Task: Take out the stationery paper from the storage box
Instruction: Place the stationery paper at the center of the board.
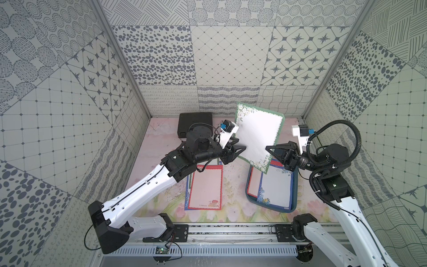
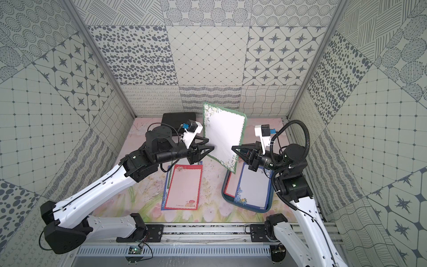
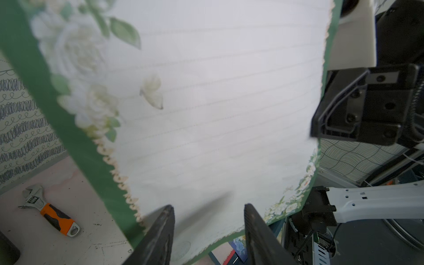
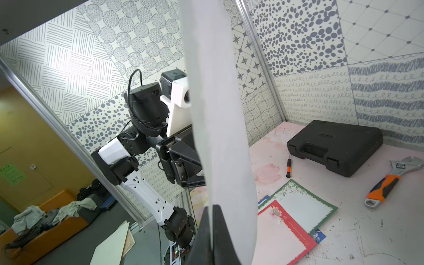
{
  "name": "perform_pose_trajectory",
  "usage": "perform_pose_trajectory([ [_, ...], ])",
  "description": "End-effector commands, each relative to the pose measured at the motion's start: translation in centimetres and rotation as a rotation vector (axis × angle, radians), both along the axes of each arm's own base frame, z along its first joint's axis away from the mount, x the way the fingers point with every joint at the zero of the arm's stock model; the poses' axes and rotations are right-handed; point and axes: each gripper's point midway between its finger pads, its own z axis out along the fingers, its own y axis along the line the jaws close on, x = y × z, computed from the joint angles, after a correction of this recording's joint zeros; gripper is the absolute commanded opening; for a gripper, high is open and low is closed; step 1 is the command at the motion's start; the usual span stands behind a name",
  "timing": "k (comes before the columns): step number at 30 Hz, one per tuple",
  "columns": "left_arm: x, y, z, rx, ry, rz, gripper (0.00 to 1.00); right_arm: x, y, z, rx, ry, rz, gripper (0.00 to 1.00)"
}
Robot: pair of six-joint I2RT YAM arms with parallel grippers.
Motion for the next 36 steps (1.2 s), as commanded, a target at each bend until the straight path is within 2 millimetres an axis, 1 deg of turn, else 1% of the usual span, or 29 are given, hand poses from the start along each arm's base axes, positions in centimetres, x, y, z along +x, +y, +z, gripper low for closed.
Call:
perform_pose_trajectory([
  [1, -2.6, -0.2, 3.4, -0.071, -0.090, -0.159, 0.49, -2.0, 0.1, 2.6, 0.012, -0.136, 0.047, 0.00],
  [5, -4.0, 0.5, 4.8, -0.058, -0.127, -0.217, 0.49, -2.5, 0.0, 3.0, 0.014, -0.161, 0.052, 0.00],
  [9, -4.3, 1.2, 5.5, -0.069, -0.131, -0.232, 0.49, -3.0, 0.0, 3.6, 0.023, -0.180, 0.067, 0.00],
  [15, -4.0, 1.6, 5.6, -0.113, -0.042, -0.272, 0.48, -4.6, 0.4, 4.4, 0.017, -0.211, 0.139, 0.00],
  [21, -5.4, 1.1, 5.6, -0.118, -0.002, -0.390, 0.46, -5.6, 0.5, 4.3, 0.006, -0.221, 0.178, 0.00],
  [25, -6.1, 1.1, 5.8, -0.129, 0.000, -0.435, 0.44, -5.5, 0.6, 4.1, 0.005, -0.213, 0.185, 0.00],
  [30, -6.1, 1.5, 5.2, -0.112, -0.005, -0.406, 0.42, -5.7, 0.7, 4.4, 0.008, -0.216, 0.211, 0.00],
  [36, -5.9, 4.0, 5.3, -0.099, -0.083, -0.317, 0.44, -6.0, 0.7, 4.2, -0.010, -0.224, 0.213, 0.00],
])
